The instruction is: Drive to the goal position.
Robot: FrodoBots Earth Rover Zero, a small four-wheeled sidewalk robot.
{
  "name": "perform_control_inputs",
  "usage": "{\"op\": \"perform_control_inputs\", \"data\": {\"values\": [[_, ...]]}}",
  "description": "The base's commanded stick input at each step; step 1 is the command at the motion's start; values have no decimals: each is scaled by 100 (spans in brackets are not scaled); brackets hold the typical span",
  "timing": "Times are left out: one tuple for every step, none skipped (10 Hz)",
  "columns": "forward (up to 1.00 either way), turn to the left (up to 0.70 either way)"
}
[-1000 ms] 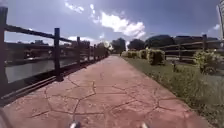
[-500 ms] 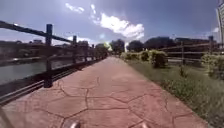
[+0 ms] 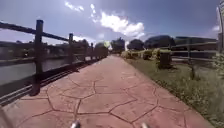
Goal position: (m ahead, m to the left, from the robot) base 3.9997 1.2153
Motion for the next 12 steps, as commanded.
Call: {"op": "perform_control_inputs", "data": {"values": [[85, -34], [85, -9], [85, 0], [85, 0], [85, 0], [85, 0], [85, 0], [85, 0], [85, 0], [85, 0], [85, 0], [85, -5]]}}
